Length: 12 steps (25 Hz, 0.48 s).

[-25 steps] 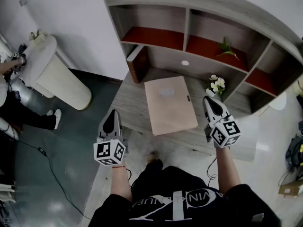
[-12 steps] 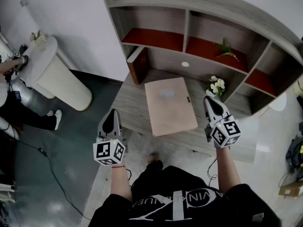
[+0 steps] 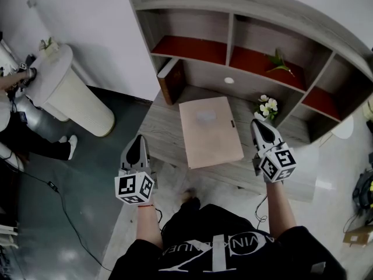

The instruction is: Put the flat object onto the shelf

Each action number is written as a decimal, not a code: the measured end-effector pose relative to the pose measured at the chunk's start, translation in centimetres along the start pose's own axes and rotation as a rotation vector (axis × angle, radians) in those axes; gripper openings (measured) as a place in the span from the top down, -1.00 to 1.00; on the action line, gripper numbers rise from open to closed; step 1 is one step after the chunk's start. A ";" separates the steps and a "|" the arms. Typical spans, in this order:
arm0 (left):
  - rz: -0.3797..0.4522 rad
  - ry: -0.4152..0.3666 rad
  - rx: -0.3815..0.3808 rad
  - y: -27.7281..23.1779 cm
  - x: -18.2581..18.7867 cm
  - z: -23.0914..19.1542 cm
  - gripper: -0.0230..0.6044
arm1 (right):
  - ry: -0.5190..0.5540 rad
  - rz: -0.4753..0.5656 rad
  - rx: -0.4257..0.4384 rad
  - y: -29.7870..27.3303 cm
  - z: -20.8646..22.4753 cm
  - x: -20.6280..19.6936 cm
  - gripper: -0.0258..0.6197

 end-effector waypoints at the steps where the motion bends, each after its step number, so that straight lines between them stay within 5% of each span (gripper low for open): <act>1: -0.001 0.001 0.001 0.0 0.0 0.0 0.91 | 0.001 -0.001 0.002 -0.1 0.0 0.0 0.89; 12: -0.011 0.012 0.010 0.1 -0.4 -0.1 0.91 | 0.012 -0.021 0.014 -0.2 0.0 -0.4 0.89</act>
Point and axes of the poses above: the fingertips, and each gripper's own axes: y backward along the fingers, z to its right, x out of its top, the point moved 8 cm from there along y, backward along the fingers, and after that the axes turned 3 degrees about y, right-handed, at the moved point
